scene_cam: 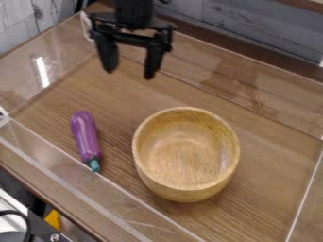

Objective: Put the purple eggplant in the brown bowl

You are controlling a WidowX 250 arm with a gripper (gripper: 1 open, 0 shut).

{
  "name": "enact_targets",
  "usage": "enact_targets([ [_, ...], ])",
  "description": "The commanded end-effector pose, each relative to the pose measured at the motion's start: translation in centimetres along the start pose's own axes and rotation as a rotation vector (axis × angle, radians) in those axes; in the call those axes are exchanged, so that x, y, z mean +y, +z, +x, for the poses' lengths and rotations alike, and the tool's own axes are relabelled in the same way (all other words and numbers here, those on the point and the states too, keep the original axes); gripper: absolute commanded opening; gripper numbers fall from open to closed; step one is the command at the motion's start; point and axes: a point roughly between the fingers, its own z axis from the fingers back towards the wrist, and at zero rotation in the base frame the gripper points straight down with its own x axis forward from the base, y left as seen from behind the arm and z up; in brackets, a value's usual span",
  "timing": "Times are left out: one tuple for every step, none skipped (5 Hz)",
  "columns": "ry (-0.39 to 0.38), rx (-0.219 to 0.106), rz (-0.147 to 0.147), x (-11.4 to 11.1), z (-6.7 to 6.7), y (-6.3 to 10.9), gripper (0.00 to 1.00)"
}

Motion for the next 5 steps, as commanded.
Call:
enact_targets([
  [0.14, -0.064, -0.013, 2.6, -0.6, 1.2, 1.0],
  [0.282, -0.076, -0.02, 4.8, -1.4, 0.9, 1.0],
  [0.406, -0.091, -0.032, 6.4, -2.0, 0.1, 1.0],
  [0.489, -0.092, -0.046, 7.5, -2.6, -0.8, 1.0],
  [0.566, -0.089, -0.061, 8.1, -2.8, -1.9, 1.0],
])
